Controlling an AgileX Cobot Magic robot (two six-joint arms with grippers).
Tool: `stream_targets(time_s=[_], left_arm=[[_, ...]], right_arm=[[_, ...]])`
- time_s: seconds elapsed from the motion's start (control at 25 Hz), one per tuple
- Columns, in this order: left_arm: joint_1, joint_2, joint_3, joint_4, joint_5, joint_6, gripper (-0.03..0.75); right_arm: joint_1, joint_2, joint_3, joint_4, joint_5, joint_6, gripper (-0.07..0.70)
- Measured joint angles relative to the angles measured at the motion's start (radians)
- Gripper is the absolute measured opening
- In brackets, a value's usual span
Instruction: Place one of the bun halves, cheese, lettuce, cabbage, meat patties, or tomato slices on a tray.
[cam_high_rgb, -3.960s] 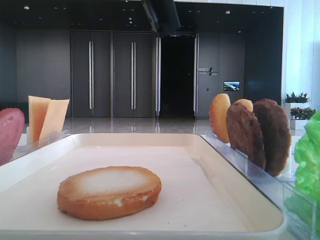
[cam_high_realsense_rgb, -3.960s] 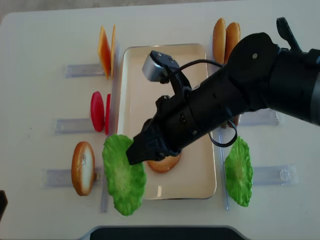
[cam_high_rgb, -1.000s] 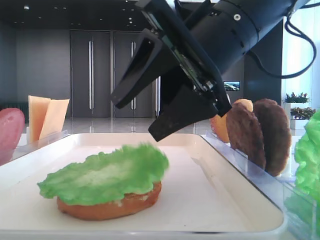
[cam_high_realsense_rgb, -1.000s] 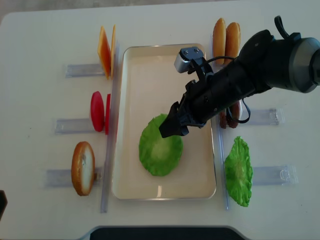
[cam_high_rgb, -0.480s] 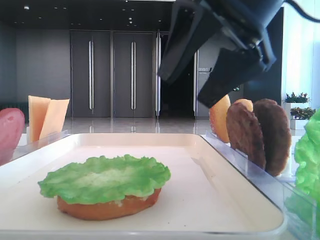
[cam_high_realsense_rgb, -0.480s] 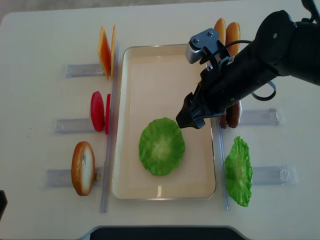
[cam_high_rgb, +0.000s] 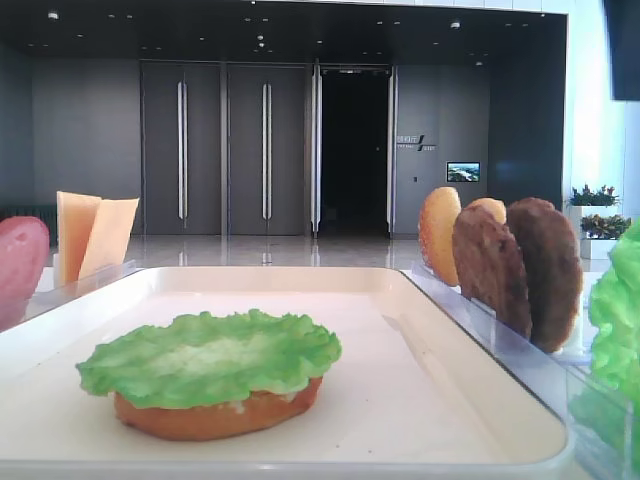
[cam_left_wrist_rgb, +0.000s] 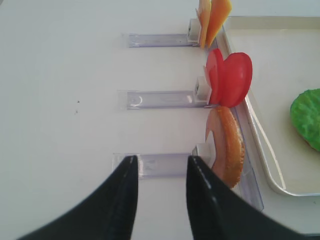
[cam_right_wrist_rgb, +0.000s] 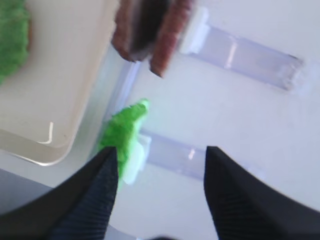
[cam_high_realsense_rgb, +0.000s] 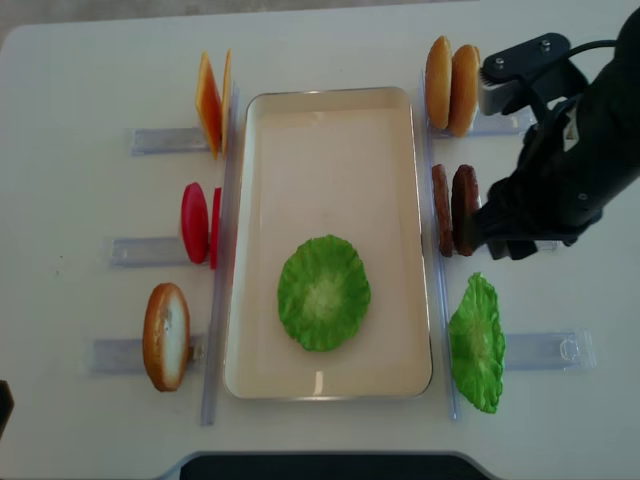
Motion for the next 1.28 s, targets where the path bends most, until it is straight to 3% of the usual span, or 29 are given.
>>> stream_targets(time_s=[0.08, 0.16, 0.68, 0.8, 1.08, 1.28], left_arm=[[0.000, 0.000, 0.000, 0.000, 0.000, 0.000, 0.253], [0.000, 0.000, 0.000, 0.000, 0.000, 0.000, 0.253], [0.000, 0.000, 0.000, 0.000, 0.000, 0.000, 0.251], [0.000, 0.000, 0.000, 0.000, 0.000, 0.000, 0.251], [0.000, 0.000, 0.000, 0.000, 0.000, 0.000, 0.243], [0.000, 0.000, 0.000, 0.000, 0.000, 0.000, 0.240]], right_arm=[[-0.029, -0.028, 0.000, -0.044, 0.063, 0.034, 0.396], [-0.078, -0.042, 0.000, -0.057, 0.081, 0.042, 0.396], [-0.517, -0.135, 0.000, -0.091, 0.089, -0.072, 0.394], [-0.556, -0.153, 0.000, -0.091, 0.091, -0.081, 0.394], [-0.559, -0.216, 0.005, -0.077, 0.091, -0.084, 0.394], [-0.559, -0.403, 0.104, -0.073, 0.090, -0.086, 0.394]])
